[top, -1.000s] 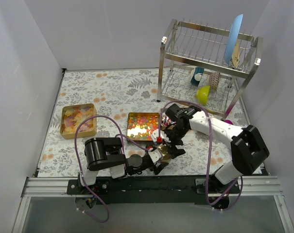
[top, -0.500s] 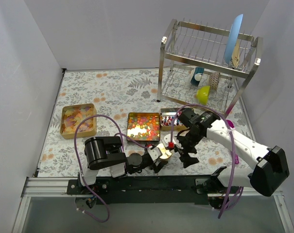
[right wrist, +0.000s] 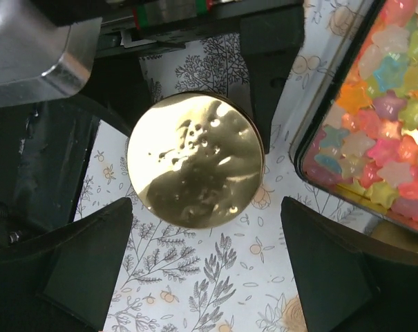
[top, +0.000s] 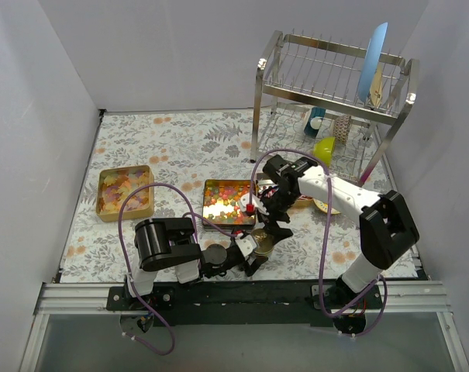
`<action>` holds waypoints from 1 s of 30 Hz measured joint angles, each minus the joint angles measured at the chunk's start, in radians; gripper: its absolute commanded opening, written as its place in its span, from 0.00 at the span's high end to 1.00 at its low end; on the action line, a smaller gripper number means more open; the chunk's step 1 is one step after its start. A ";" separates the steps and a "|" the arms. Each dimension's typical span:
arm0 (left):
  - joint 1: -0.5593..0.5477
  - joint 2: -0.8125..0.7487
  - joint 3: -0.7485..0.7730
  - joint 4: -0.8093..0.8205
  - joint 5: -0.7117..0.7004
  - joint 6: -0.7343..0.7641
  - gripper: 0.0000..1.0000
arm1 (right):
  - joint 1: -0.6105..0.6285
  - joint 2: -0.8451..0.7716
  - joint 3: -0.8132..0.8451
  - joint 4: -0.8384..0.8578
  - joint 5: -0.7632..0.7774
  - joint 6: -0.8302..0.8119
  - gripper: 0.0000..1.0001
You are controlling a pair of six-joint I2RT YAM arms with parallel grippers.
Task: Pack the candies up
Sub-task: Screw the bottle lid onto the packing bottle.
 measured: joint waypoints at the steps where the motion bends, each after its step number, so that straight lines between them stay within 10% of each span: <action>1: 0.000 0.000 0.000 0.000 0.000 0.000 1.00 | 0.006 0.015 0.005 -0.006 -0.001 -0.020 0.05; 30: -0.011 0.007 0.013 0.000 0.017 -0.001 1.00 | 0.053 -0.131 -0.203 0.139 0.021 -0.091 0.09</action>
